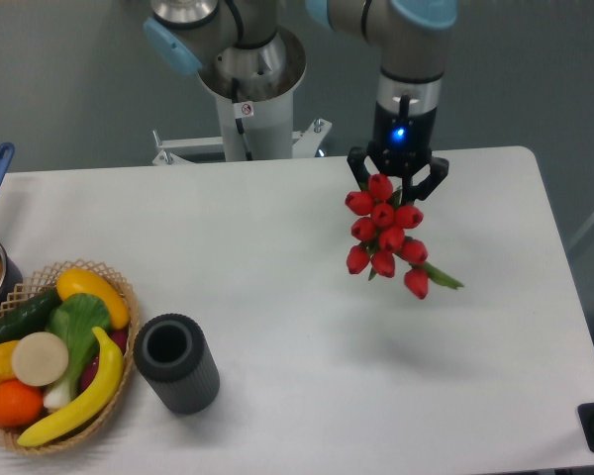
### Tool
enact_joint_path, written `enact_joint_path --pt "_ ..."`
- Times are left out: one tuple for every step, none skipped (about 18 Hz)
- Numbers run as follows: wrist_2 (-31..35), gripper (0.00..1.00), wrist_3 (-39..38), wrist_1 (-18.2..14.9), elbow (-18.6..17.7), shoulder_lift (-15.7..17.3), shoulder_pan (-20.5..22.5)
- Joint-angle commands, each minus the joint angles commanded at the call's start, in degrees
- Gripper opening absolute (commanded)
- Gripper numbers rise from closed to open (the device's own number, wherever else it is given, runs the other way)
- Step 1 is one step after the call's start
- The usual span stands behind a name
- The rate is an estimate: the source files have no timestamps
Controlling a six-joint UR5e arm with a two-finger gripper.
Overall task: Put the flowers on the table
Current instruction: 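Swing the held tulip bouquet blooms-down and move it toward the table center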
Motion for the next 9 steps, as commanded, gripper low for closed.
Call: enact_joint_path --pt "0.53 0.36 0.00 -0.18 -0.09 -0.35 -0.26" --pt "1.14 0.36 0.00 -0.26 0.00 -0.70 -0.44" --pt "1.93 0.36 0.00 -0.27 -0.09 -1.58 -1.22" --pt "3.16 0.36 0.00 -0.18 0.00 -2.28 -1.75" --pt "4.56 0.36 0.00 -0.26 0.00 -3.07 -2.37" --pt "5.97 0.36 0.00 -0.18 0.00 -3.86 -2.90" --pt "7.02 0.36 0.00 -0.26 0.26 -4.65 -3.42" --pt "7.99 0.36 0.00 -0.27 0.52 -5.79 -3.95" --pt "8.61 0.36 0.00 -0.09 0.70 -6.76 -4.30"
